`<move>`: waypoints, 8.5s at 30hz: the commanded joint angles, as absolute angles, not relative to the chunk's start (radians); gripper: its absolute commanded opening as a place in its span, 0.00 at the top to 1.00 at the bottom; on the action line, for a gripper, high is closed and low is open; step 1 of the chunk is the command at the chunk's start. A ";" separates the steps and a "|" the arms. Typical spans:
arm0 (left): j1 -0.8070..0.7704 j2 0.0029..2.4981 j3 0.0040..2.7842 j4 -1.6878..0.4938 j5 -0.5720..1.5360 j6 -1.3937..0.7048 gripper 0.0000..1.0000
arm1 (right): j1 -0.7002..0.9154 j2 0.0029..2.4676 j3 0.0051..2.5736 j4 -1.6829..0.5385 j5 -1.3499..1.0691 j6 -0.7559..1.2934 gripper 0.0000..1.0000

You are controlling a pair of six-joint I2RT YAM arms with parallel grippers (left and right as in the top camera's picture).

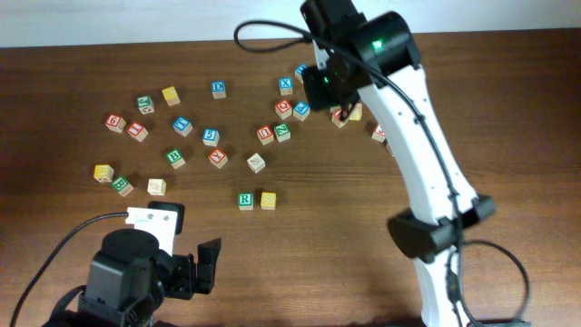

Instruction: Spell out RSS

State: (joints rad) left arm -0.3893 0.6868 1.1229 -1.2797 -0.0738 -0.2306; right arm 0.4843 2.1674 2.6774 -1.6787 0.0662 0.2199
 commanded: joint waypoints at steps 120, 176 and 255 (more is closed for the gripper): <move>-0.387 0.684 1.120 -1.278 -0.067 -0.222 0.01 | 0.641 1.902 1.710 -0.949 0.169 0.684 0.96; 0.062 1.664 0.815 -0.433 0.409 -0.014 1.00 | 0.561 1.907 1.254 -0.646 -0.128 0.493 0.96; -0.105 1.739 0.801 -0.353 0.449 -0.237 1.00 | 0.510 1.989 1.331 -0.463 -0.342 0.292 0.96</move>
